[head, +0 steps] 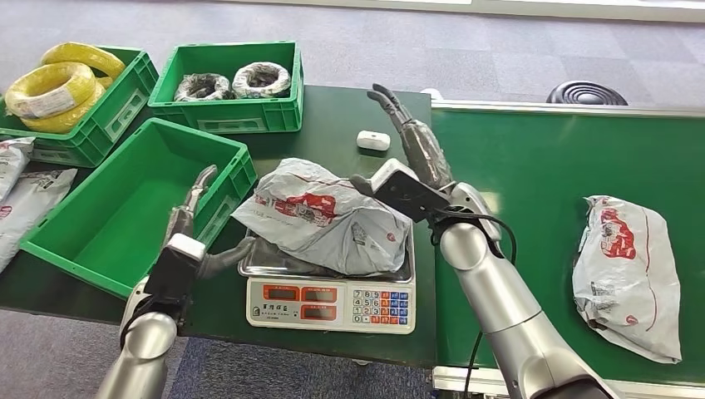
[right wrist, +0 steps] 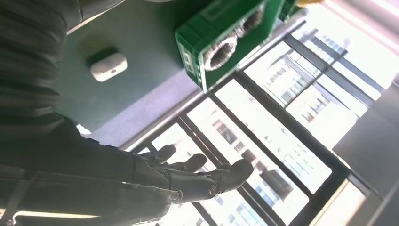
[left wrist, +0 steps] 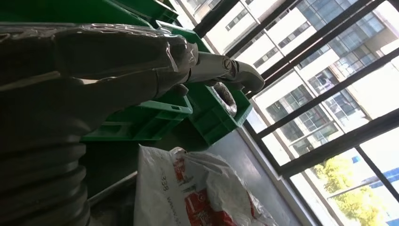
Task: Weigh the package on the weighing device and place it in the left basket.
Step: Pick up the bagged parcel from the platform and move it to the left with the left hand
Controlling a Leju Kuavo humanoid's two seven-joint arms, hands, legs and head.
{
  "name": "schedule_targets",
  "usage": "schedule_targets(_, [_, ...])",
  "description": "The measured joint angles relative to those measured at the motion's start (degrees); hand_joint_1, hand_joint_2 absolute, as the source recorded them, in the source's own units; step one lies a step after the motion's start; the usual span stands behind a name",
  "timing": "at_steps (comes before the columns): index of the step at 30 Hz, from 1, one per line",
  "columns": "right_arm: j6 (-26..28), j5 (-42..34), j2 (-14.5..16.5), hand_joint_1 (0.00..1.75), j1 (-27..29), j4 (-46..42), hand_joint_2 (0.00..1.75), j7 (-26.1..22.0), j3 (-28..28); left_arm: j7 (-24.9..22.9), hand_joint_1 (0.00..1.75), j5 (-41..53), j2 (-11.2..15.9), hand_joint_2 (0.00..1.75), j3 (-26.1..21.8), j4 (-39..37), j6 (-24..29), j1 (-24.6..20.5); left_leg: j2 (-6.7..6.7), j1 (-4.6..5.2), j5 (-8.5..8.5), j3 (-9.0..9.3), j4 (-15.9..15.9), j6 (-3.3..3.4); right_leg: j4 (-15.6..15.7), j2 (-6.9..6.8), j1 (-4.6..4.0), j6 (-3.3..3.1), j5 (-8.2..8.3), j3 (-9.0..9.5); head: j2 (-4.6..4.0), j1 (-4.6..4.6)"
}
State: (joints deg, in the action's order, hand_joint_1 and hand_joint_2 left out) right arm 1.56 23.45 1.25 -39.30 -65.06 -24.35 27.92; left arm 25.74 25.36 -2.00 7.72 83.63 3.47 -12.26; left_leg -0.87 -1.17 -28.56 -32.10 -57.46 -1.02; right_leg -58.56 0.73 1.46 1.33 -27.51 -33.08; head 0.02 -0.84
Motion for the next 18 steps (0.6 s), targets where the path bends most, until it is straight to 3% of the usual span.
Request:
schedule_targets(10, [5.6,-6.2,-1.1,0.00,5.6,-13.1,1.75,-4.7,-6.5,-7.0,0.00,7.5,-1.7,1.75,10.7,-14.2,0.6,-12.2,0.20,0.00,0.00,0.05,0.0,0.00,0.0,0.13,0.00,-0.01,0.05,0.01,0.00,0.00])
schedule_targets(18, [7.1,-7.9,-1.6,0.00,7.7,-17.1,1.75,-5.7,-8.0,-7.5,0.00,8.7,-2.3,1.75,13.4,-19.2,1.0,-15.1,0.16,-0.01,0.00,0.04,0.0,0.00,0.0,0.12,-0.01,-0.01,0.04,-0.05,0.00,-0.02])
